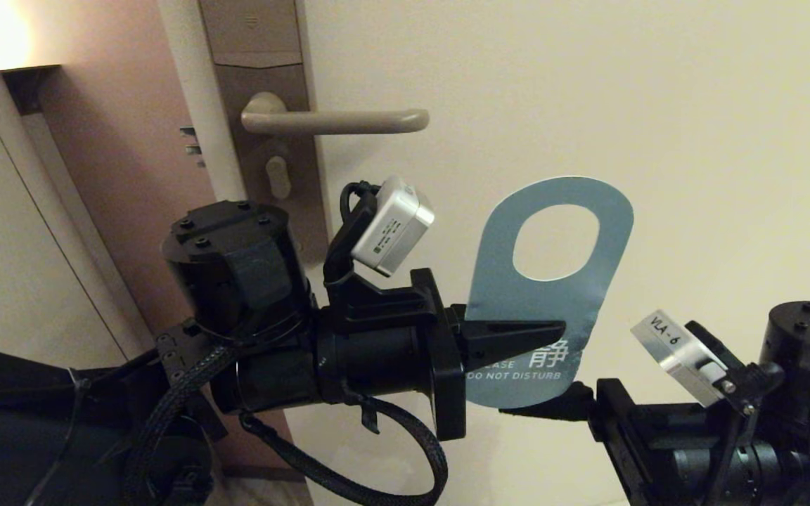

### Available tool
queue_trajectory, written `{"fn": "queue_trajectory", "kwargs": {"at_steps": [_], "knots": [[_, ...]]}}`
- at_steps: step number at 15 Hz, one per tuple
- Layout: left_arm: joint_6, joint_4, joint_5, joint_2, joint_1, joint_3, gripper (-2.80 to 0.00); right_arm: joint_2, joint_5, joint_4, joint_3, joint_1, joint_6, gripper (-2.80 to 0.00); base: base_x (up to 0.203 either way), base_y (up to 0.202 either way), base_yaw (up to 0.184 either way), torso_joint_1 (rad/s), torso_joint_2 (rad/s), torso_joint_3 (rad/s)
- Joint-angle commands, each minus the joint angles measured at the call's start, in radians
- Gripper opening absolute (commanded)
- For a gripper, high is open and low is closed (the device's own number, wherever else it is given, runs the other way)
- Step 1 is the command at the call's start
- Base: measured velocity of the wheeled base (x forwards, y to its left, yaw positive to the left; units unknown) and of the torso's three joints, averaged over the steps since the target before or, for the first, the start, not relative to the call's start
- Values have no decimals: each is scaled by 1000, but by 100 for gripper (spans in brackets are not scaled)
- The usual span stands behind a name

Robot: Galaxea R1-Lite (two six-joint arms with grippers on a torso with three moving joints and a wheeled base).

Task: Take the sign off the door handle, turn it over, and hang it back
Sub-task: Hand it to the other hand

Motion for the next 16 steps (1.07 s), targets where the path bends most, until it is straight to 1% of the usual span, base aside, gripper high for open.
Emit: {"fn": "queue_trajectory", "kwargs": {"at_steps": [1, 4, 9, 12, 13, 16], "knots": [[-1, -6, -2, 0, 0, 2, -280, 30, -1, -10, -27, -9, 1, 0, 0, 0, 0, 0, 0, 0], [-1, -6, -2, 0, -5, 7, -280, 39, -16, -11, -83, -9, 0, 0, 0, 0, 0, 0, 0, 0], [0, -6, -2, 5, -7, 18, -280, 37, -18, -11, -136, -9, 0, 0, 0, 0, 0, 0, 0, 0], [2, -6, -3, 8, -4, 18, -280, 33, -16, -11, -143, -8, 0, 0, 0, 0, 0, 0, 0, 0], [3, -6, -2, 10, -3, 18, -280, 30, -16, -11, -143, -7, 0, -280, 0, 0, 0, 0, 0, 0], [3, -7, -3, 10, -3, 13, -280, 22, -16, -11, -139, -7, 0, -280, 0, 0, 0, 0, 0, 0]]}}
